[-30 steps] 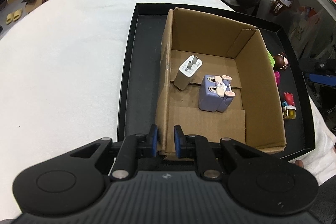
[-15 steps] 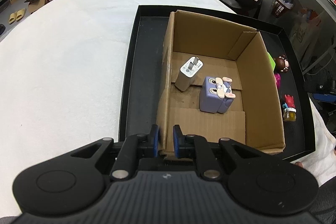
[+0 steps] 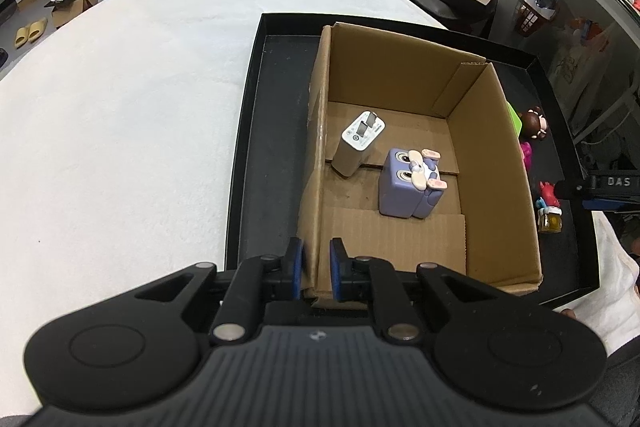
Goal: Organize rigid objects
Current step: 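Move the right tool over the red crab figure with mug charm, then close the right gripper on the red crab figure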
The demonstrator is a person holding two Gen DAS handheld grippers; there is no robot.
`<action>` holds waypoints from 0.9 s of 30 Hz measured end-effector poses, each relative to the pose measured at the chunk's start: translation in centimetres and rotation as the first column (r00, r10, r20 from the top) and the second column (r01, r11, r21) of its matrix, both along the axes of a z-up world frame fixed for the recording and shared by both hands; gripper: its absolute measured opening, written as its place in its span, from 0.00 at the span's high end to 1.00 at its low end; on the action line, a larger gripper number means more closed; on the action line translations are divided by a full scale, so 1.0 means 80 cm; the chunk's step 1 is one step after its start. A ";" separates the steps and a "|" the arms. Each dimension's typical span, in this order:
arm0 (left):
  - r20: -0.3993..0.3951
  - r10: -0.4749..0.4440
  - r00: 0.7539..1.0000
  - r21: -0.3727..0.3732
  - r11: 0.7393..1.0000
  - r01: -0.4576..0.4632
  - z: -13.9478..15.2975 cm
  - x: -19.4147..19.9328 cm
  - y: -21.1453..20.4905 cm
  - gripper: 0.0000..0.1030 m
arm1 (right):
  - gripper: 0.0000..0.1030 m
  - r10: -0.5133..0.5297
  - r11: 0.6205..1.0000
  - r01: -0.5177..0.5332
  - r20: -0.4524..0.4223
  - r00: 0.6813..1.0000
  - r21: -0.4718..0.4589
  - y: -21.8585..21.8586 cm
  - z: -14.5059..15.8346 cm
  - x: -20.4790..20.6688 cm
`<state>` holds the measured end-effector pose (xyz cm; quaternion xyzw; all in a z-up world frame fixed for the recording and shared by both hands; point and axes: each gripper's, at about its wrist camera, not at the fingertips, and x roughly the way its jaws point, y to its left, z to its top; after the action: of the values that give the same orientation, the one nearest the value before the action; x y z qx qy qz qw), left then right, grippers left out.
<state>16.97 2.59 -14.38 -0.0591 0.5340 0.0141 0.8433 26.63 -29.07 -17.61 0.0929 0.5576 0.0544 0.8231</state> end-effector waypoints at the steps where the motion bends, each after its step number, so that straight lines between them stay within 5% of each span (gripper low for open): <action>1: -0.001 0.001 1.000 -0.003 1.000 -0.001 0.000 0.000 0.001 0.87 | 0.30 0.000 1.000 0.000 -0.004 1.000 -0.007 0.001 -0.003 0.002; 13: -0.007 -0.003 1.000 0.001 1.000 0.003 0.002 -0.001 -0.001 0.87 | 0.29 0.005 0.999 -0.003 -0.059 0.998 0.032 0.001 -0.023 0.014; 27: -0.001 -0.009 1.000 -0.009 1.000 0.009 0.000 -0.002 0.002 0.87 | 0.38 0.016 0.989 -0.029 -0.088 0.996 -0.146 0.032 -0.044 0.025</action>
<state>16.84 2.75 -14.36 -0.0603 0.5347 0.0079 0.8429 28.66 -26.48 -21.16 0.0278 0.5963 0.0183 0.8020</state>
